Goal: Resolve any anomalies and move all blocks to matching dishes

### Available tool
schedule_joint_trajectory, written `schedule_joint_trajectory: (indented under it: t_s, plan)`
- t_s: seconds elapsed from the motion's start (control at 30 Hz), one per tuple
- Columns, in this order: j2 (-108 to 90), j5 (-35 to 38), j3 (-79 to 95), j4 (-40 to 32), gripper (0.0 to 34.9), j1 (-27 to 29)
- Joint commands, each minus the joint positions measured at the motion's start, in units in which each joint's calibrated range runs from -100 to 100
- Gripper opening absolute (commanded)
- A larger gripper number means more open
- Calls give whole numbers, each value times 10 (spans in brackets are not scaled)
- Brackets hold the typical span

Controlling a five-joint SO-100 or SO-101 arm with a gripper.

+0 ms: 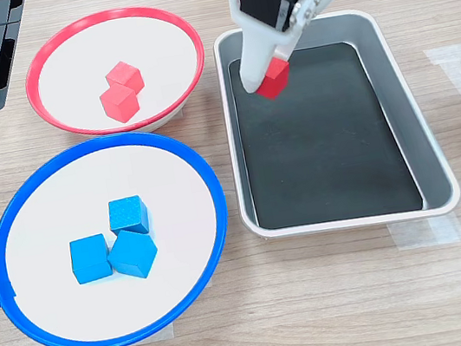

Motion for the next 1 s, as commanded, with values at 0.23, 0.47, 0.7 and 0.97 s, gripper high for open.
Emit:
schedule_joint_trajectory:
  t_s: [0.23,0.47,0.7,0.97]
  plan:
    - [122,-253,-288,-93,0,-15]
    - [201,-199,-197,-267,23,3]
    - [161,-184,-123,-322,164,14]
    - [-138,-284,65,-390,6,-16]
